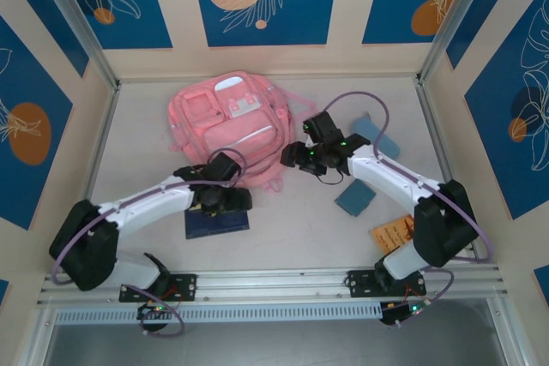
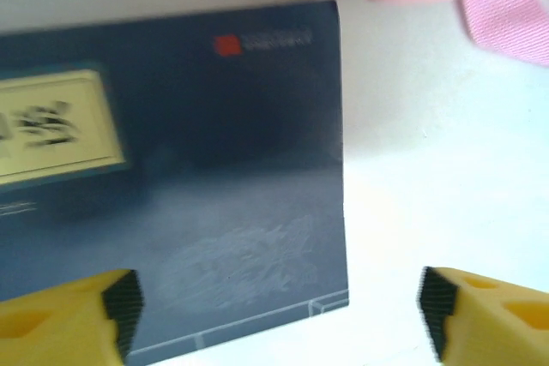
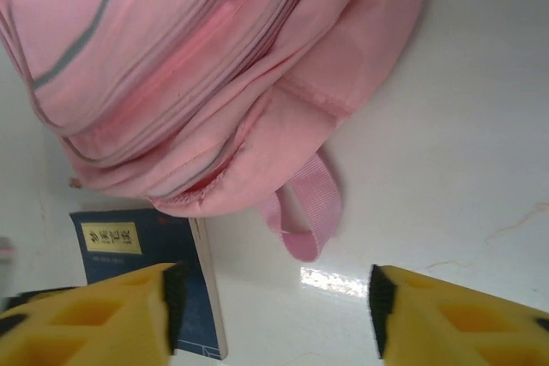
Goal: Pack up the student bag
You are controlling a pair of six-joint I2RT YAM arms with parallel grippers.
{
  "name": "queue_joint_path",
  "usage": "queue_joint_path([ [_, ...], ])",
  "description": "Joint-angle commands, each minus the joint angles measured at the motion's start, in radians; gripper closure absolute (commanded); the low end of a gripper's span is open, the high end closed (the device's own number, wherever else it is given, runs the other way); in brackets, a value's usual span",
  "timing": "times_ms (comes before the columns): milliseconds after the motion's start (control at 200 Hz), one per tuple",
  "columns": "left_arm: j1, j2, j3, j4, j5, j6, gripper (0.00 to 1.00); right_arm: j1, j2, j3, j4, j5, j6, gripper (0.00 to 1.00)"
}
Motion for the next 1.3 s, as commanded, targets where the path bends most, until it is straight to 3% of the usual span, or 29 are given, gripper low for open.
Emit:
queue_joint_path([
  [0,0.060,-0.087,0.038,-0.156,-0.063,0.053,0.22,0.086,0.076,0.083,-0.037,0.012,-0.094,0.46],
  [145,0.141,-0.163,-0.026,-0.194,-0.055,0.041,0.40,0.218,0.222,0.209,-0.046,0.065,-0.144,0.54],
  [345,0.198,-0.224,-0.186,-0.122,0.010,-0.042,0.69,0.331,0.426,0.397,-0.088,0.109,-0.195,0.69],
  [510,0.228,-0.220,-0.268,-0.067,0.019,-0.070,0.81,0.378,0.557,0.510,-0.153,0.156,-0.236,0.76],
  [895,0.280,-0.101,-0.295,0.016,-0.032,-0.022,0.91,0.431,0.629,0.434,-0.203,0.274,-0.255,0.79],
  [1155,0.344,-0.009,-0.265,0.104,-0.016,0.035,0.92,0.508,0.557,0.272,-0.187,0.227,-0.264,0.80],
  [1295,0.371,0.058,-0.220,0.122,-0.020,0.082,0.91,0.544,0.499,0.180,-0.117,0.131,-0.277,0.79],
])
